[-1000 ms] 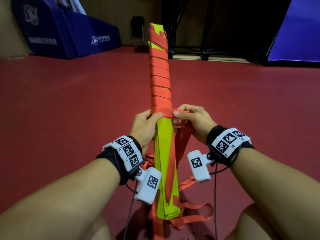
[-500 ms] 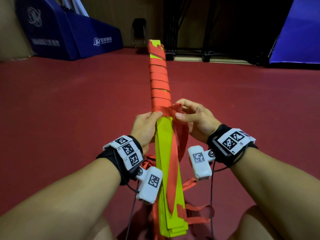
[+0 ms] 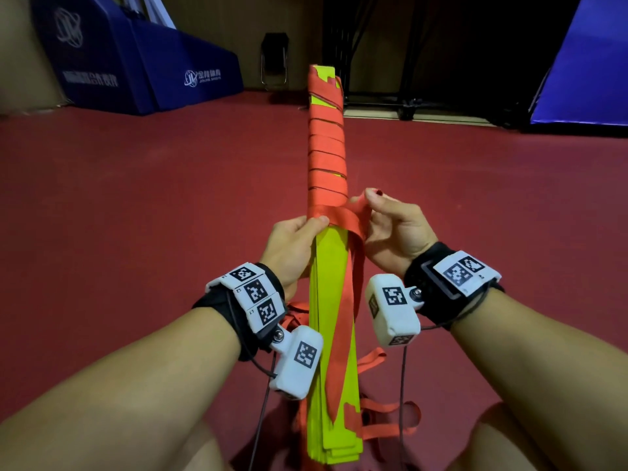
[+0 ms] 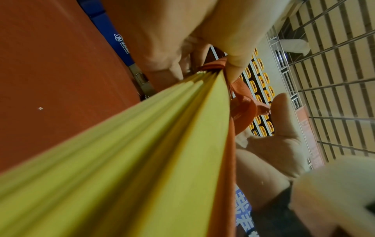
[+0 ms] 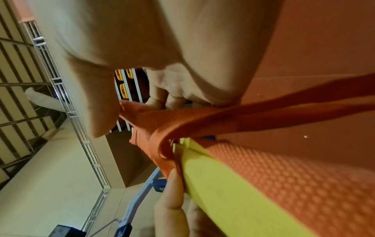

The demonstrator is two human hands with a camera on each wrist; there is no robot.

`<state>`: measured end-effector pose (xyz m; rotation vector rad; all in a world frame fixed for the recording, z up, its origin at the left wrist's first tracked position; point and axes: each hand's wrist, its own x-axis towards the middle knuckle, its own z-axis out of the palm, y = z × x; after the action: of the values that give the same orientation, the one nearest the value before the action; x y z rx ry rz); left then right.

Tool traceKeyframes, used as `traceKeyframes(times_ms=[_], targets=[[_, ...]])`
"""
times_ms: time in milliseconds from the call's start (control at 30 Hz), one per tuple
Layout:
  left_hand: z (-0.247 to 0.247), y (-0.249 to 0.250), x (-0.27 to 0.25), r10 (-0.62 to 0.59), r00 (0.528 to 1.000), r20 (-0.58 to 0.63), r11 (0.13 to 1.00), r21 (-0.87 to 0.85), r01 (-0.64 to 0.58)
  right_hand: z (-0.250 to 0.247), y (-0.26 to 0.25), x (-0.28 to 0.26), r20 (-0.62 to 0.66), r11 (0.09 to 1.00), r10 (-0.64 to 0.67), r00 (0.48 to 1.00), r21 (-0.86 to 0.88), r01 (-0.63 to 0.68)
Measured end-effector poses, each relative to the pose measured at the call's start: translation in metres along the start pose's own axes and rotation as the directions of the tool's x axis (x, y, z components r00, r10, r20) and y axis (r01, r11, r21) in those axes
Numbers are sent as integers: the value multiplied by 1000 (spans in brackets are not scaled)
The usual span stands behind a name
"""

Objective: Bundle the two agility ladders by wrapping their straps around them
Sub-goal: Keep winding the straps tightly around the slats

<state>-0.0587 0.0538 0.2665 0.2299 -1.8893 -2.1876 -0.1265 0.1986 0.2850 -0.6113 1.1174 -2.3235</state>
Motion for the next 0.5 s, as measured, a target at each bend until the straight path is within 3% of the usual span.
traceKeyframes(times_ms=[133, 500], targets=[[0, 0, 0, 13, 1000, 16, 1000, 5, -13, -1, 0, 4, -86, 999, 8, 996, 47, -4], [-6, 1, 1, -6, 1000, 8, 1000, -9, 6, -2, 4, 2, -261, 921, 19, 965, -372, -119]])
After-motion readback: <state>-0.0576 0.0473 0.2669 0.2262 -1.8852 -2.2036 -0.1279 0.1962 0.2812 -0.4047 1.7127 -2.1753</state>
